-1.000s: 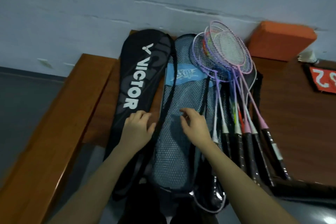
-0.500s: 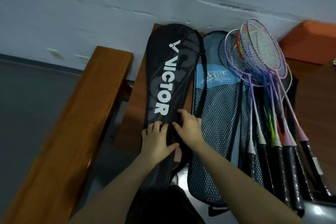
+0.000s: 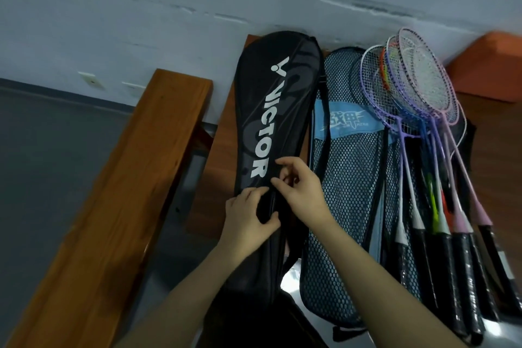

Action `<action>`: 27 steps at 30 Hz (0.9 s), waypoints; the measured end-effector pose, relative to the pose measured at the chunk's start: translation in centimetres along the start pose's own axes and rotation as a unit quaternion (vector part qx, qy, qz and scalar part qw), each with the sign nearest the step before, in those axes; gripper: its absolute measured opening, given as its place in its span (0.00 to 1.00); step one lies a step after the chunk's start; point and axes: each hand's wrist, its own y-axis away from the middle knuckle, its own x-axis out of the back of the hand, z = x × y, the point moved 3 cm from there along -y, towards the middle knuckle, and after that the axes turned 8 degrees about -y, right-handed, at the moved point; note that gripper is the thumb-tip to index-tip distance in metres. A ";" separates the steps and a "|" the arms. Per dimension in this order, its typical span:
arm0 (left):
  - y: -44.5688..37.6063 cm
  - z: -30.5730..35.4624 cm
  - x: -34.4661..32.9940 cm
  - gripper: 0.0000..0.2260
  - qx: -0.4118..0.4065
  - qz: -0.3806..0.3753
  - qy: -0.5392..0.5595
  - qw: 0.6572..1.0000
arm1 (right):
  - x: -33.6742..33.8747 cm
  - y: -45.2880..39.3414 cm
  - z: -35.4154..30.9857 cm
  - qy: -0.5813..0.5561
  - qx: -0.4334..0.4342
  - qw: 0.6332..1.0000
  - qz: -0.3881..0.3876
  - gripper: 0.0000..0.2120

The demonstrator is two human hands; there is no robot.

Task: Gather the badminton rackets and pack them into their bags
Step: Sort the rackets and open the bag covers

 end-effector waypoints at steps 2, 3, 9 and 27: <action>0.1 -0.5 0.7 0.18 0.037 -0.018 0.074 0.996 | -0.3 -0.1 -0.1 0.009 0.002 1.000 -0.029 0.15; 0.2 -0.7 1.1 0.18 0.061 -0.015 0.102 0.993 | -0.5 -0.1 0.0 0.013 -0.010 0.999 -0.043 0.15; 0.5 -0.5 3.0 0.16 0.109 0.071 0.161 0.978 | 0.7 0.3 3.5 0.127 -0.073 0.988 0.040 0.14; 1.5 2.0 6.8 0.19 0.013 0.162 0.075 0.984 | -0.6 -0.1 -4.6 0.022 0.101 0.994 0.038 0.23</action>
